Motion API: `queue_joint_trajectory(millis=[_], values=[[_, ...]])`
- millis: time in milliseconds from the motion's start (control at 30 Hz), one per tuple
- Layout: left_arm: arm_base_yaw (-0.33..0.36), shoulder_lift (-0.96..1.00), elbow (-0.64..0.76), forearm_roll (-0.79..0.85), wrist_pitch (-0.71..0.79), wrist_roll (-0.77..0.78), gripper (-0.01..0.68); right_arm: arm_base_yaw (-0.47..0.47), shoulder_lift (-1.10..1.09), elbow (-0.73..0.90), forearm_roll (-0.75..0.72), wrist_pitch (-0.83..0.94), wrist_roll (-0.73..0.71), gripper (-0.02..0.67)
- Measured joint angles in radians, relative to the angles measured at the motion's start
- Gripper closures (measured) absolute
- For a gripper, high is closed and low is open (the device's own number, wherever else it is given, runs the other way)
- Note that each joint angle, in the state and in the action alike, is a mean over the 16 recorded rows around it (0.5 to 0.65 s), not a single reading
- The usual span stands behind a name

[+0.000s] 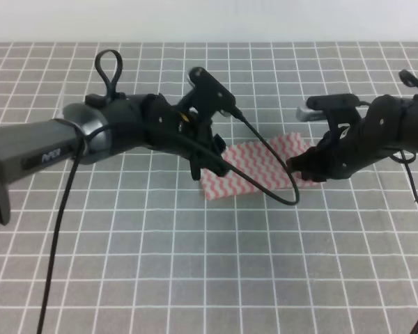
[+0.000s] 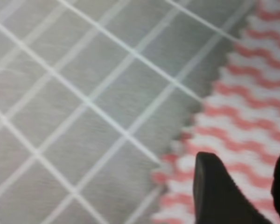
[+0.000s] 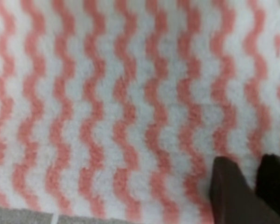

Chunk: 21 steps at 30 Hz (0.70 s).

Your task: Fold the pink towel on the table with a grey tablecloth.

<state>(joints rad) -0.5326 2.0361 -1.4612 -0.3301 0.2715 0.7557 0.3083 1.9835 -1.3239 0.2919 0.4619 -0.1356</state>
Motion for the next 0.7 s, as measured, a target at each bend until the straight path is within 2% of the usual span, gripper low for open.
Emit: queue_joint_trajectory(millis=[233, 400, 567, 700], values=[[-0.027, 0.001, 0.001, -0.032, 0.072, -0.006, 0.541, 0.000, 0.003, -0.001, -0.022, 0.007, -0.001, 0.612], [-0.032, 0.018, 0.001, -0.035, 0.092, 0.006, 0.586, 0.000, -0.013, -0.003, -0.035, 0.011, -0.001, 0.649], [-0.033, 0.046, 0.001, -0.032, 0.116, 0.018, 0.609, -0.001, -0.029, -0.008, -0.046, 0.025, -0.001, 0.623], [-0.033, 0.069, 0.001, -0.031, 0.131, 0.028, 0.614, -0.003, -0.035, -0.021, -0.049, 0.045, 0.001, 0.548]])
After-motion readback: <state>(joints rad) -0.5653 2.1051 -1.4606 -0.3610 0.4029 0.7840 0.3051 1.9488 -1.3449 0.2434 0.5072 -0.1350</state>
